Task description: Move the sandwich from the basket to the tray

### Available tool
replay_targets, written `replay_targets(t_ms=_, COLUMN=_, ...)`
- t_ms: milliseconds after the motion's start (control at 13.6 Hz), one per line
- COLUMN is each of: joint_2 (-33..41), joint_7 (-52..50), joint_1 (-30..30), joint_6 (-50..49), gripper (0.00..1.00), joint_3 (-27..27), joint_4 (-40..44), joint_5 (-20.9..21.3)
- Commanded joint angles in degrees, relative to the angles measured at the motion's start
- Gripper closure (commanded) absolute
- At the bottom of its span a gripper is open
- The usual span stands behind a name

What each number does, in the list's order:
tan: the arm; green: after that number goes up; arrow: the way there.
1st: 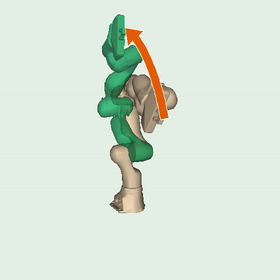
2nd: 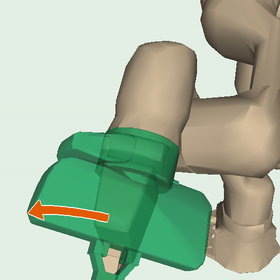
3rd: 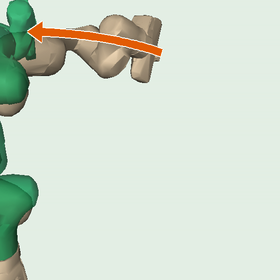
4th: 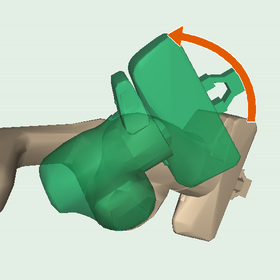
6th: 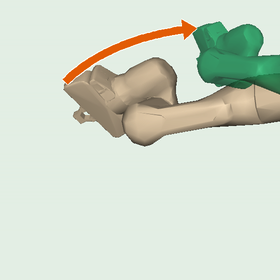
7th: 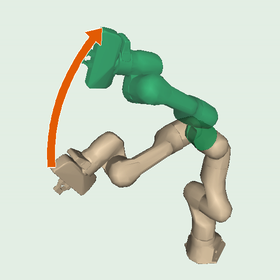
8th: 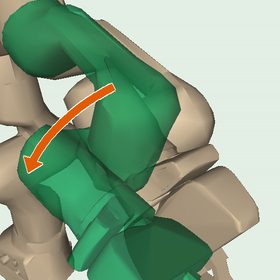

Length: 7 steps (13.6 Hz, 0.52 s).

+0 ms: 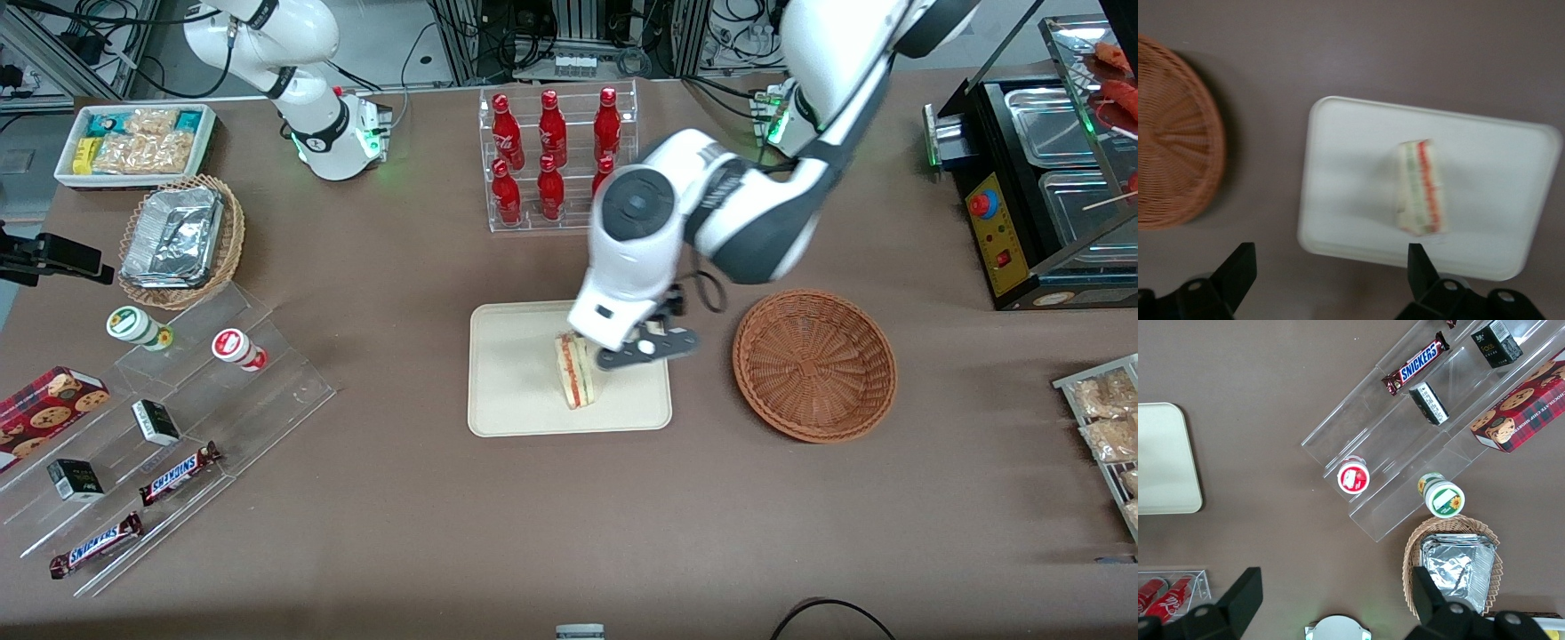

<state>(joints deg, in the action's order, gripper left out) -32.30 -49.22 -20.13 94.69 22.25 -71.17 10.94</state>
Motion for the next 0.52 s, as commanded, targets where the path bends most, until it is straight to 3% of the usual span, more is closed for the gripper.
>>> replay_targets(t_ms=0, joint_2=6.98, joint_7=10.16, joint_1=6.31, joint_6=-2.15, gripper=0.00, joint_3=0.08, joint_4=-8.26, joint_5=-1.88)
replay_targets(t_ms=443, joint_2=14.71, joint_7=27.66, joint_1=16.51, joint_6=-1.27, gripper=0.00, joint_3=0.17, joint_4=-16.53, joint_5=-3.72)
